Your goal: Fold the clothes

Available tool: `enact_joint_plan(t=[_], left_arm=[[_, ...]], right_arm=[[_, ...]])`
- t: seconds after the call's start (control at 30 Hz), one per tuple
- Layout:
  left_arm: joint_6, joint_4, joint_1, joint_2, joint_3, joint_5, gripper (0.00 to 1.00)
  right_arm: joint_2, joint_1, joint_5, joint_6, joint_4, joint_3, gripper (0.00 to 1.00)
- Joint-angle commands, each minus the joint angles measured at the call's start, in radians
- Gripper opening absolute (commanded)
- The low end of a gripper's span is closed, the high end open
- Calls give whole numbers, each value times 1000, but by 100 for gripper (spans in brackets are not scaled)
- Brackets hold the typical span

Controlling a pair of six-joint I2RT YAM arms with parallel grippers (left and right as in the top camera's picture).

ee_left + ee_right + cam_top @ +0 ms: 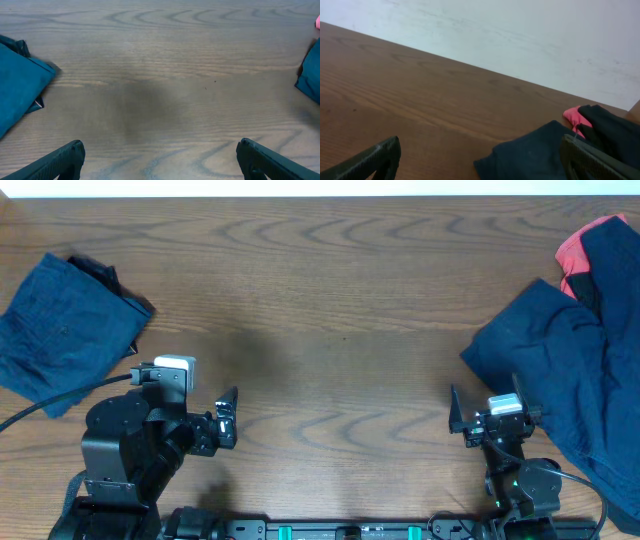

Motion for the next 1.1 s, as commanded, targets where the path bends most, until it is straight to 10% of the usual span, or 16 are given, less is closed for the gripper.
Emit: enact_joint_plan(t=[0.0,0.57,1.07], left_arm=[[-9,-1,2,-2,-5,-2,98],[56,8,1,-256,-226,-103,98],[55,826,2,-626,-878,-127,98]], right_arm=[[-8,-6,-11,-10,-5,-1,99],[-8,-6,-11,-10,-5,-1,99],[-8,-6,-11,-10,-5,-1,99]])
